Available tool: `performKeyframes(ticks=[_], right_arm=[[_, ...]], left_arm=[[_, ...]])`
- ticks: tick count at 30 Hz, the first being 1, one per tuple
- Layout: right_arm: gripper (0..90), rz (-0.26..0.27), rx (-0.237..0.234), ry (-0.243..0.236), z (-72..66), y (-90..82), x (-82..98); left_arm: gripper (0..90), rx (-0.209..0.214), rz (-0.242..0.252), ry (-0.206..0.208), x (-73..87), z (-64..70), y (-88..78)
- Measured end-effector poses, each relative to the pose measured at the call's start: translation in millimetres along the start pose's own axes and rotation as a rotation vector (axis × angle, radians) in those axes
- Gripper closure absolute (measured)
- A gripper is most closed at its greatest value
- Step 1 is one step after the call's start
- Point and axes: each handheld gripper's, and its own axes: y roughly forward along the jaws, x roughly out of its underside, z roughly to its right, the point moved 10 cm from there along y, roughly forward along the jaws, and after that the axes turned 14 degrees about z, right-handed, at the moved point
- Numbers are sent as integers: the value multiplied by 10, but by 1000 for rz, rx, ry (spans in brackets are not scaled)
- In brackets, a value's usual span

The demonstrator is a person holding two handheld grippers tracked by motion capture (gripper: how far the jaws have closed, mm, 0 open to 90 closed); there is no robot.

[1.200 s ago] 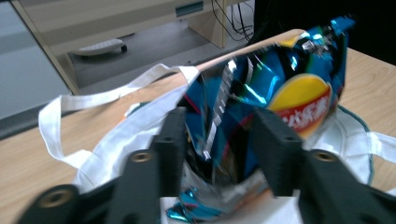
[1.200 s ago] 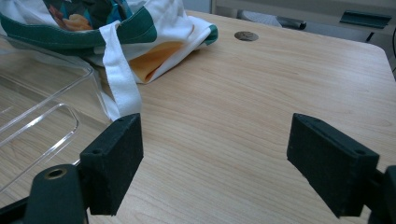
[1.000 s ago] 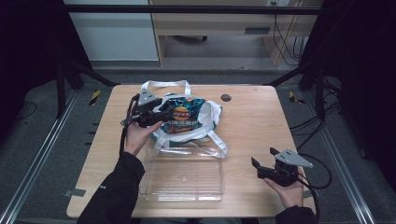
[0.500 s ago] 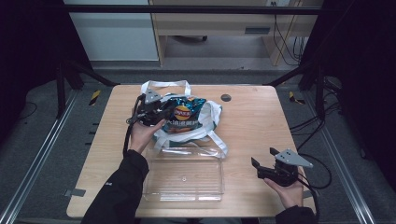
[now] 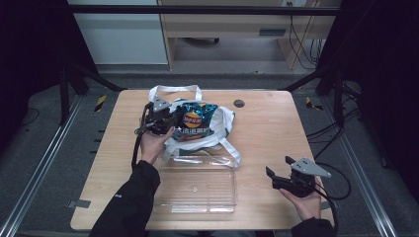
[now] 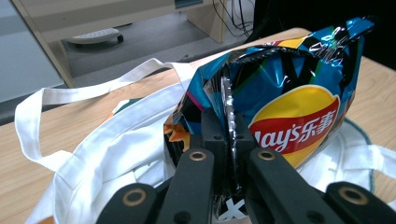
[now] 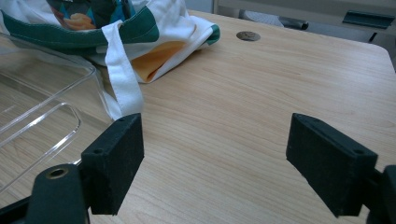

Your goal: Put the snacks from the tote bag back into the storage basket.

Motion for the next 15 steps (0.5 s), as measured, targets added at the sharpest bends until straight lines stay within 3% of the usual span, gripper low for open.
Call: performKeyframes(ticks=[7, 15], right_arm=[[193, 1, -1, -1, -3, -1, -2], [194, -1, 0, -5, 1, 0, 2]], left_arm=[[900, -4, 50, -31, -102, 19, -74], [900, -12, 98, -24, -216, 3, -176]])
